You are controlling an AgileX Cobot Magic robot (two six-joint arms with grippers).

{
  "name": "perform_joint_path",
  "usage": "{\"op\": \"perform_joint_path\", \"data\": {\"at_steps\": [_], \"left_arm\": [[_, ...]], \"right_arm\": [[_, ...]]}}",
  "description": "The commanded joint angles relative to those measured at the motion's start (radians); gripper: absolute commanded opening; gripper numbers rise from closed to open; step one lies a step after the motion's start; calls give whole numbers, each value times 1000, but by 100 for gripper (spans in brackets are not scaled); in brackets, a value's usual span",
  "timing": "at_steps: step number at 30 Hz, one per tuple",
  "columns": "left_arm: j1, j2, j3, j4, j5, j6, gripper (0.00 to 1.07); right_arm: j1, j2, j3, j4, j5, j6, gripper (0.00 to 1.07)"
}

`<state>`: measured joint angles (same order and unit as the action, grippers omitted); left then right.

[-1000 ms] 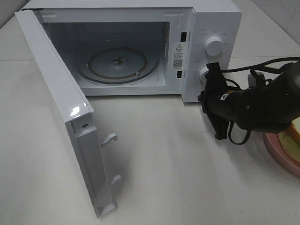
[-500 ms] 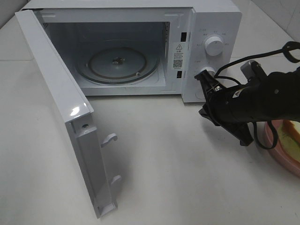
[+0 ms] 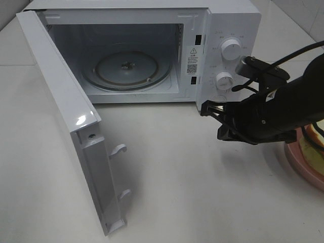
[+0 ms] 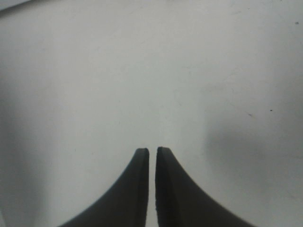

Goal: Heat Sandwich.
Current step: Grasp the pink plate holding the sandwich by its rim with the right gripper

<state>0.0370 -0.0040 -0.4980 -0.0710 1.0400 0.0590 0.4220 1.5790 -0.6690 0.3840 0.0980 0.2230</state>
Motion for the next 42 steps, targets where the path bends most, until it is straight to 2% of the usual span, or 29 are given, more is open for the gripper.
{"op": "perform_joint_path", "data": {"at_steps": [1, 11, 14, 16, 21, 31, 38, 41, 42], "left_arm": [[1, -29, 2, -1, -4, -1, 101], [1, -29, 2, -1, -4, -1, 101], [1, -29, 2, -1, -4, -1, 101], [1, -29, 2, -1, -4, -1, 101], [1, -29, 2, -1, -4, -1, 101], [1, -29, 2, -1, -4, -1, 101], [1, -29, 2, -1, -4, -1, 101], [1, -29, 2, -1, -4, -1, 101], [1, -29, 2, -1, -4, -1, 101]], "right_arm": [[-4, -68, 2, -77, 127, -97, 12], [-4, -184, 2, -267, 425, -115, 15], [-14, -196, -1, -276, 482, -116, 16], [-55, -210, -12, -279, 579, -137, 17], [-133, -215, -43, -331, 678, -176, 19], [-289, -215, -122, -413, 702, -223, 31], [-342, -209, -151, -420, 699, -253, 34], [-354, -209, -158, -435, 699, -258, 47], [-354, -209, -158, -435, 699, -258, 47]]}}
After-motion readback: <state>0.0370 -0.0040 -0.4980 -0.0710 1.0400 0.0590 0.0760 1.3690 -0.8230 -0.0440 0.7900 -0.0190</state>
